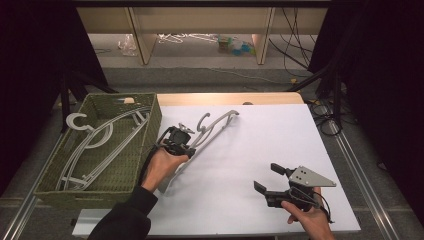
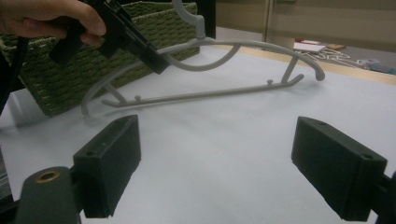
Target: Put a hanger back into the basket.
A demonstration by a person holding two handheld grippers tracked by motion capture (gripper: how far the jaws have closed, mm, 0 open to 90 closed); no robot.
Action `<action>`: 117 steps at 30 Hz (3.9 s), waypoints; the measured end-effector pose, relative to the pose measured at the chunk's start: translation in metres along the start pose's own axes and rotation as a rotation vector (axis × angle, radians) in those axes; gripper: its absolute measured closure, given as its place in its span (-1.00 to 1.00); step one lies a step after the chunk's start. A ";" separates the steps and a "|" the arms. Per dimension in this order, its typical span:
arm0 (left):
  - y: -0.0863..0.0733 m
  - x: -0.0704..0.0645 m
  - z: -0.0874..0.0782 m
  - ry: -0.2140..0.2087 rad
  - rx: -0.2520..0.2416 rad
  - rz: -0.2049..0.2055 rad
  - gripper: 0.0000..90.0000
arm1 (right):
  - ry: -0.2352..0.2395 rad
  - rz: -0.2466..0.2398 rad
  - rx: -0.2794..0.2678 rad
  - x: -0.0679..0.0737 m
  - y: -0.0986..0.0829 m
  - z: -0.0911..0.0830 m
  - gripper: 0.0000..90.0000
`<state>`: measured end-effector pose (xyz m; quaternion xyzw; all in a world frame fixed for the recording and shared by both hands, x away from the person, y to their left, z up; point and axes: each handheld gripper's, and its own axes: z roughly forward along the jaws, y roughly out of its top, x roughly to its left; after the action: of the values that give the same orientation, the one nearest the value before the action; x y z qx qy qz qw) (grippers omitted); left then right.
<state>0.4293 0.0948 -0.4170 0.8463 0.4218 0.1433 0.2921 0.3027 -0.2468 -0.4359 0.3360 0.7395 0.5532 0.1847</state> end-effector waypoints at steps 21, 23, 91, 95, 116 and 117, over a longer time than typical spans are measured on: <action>0.001 0.002 -0.042 -0.110 -0.148 -0.062 0.75 | -0.011 0.008 -0.001 -0.001 0.000 0.000 -0.63; 0.003 -0.001 -0.053 -0.123 -0.189 -0.058 0.75 | -0.013 0.005 -0.002 -0.001 0.000 0.000 -0.63; -0.107 0.171 -0.222 -0.030 -0.442 -0.295 0.76 | -0.004 0.010 0.008 -0.002 -0.001 0.003 -0.63; -0.113 0.174 -0.223 -0.023 -0.420 -0.294 0.76 | -0.014 0.007 0.015 -0.001 -0.001 0.002 -0.63; -0.105 0.197 -0.184 -0.031 -0.259 -0.289 0.76 | -0.005 0.011 0.005 -0.001 -0.001 0.003 -0.63; -0.105 0.198 -0.181 -0.034 -0.249 -0.280 0.76 | -0.005 0.011 -0.003 -0.001 -0.002 0.004 -0.63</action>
<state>0.3943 0.3705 -0.3393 0.7387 0.5096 0.1381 0.4189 0.3057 -0.2449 -0.4391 0.3412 0.7365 0.5545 0.1838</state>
